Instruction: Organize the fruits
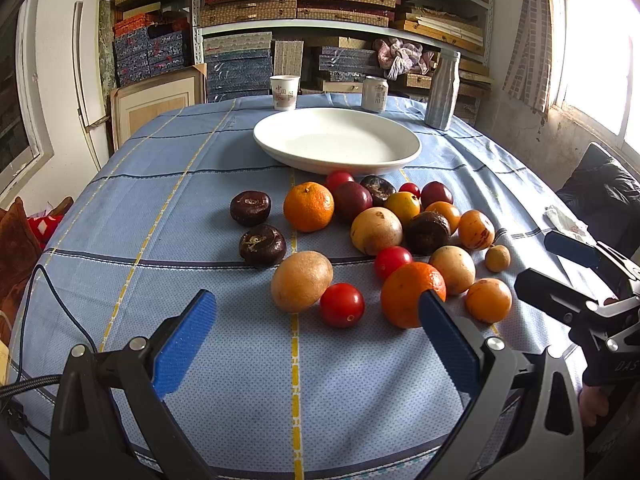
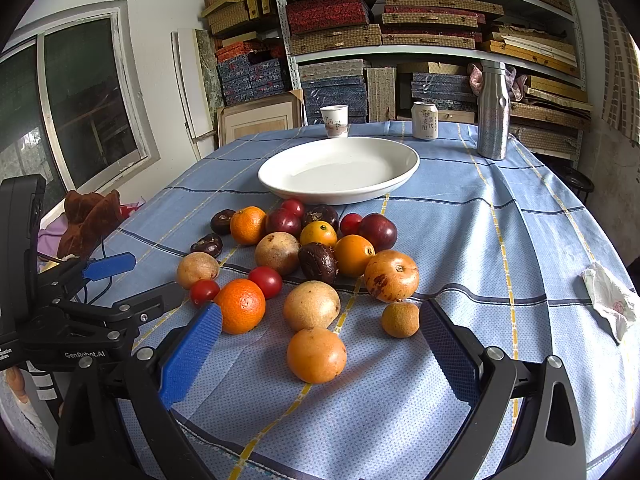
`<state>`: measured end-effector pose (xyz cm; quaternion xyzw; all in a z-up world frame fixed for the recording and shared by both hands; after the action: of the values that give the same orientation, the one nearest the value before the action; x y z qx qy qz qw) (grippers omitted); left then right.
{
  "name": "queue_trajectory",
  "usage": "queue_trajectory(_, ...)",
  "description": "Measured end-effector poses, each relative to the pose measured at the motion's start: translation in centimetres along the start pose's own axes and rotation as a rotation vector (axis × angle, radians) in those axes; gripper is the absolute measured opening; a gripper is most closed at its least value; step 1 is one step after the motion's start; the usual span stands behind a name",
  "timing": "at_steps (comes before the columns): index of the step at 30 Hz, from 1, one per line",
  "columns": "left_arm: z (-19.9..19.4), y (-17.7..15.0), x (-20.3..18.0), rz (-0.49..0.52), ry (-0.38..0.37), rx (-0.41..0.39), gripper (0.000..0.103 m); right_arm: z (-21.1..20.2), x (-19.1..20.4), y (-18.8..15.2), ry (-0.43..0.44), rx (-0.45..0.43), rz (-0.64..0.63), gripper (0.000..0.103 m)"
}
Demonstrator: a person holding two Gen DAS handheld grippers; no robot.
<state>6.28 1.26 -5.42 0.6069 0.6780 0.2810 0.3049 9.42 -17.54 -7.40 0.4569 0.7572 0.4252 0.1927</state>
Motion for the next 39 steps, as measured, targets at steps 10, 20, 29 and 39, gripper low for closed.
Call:
queue_trajectory(10,0.00,0.01,0.00,0.000,0.000,0.001,0.099,-0.01,-0.03,-0.01,0.000,0.001,0.001,0.100)
queue_trajectory(20,-0.03,0.02,0.00,0.000,0.000,0.001,0.099,-0.03,-0.13,-0.03,0.001,0.001,0.001,0.100)
queue_trajectory(29,0.00,0.04,-0.01,0.000,0.000,0.003,0.099,-0.04,-0.17,-0.05,0.001,0.002,0.001,0.100)
queue_trajectory(39,0.01,0.06,-0.04,0.000,0.000,0.003,0.099,0.08,0.06,-0.09,0.001,0.006,0.000,0.100)
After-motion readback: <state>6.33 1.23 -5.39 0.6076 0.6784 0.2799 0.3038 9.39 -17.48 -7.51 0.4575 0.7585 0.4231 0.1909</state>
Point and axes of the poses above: each gripper's, at about its wrist camera, not at the fingertips, and z roughly the way its jaws point, x to its left, y to its top, the point moved 8 cm from there along z, roughly the way its jaws point, and after that the axes turned 4 degrees about -z, right-handed, at the moved point
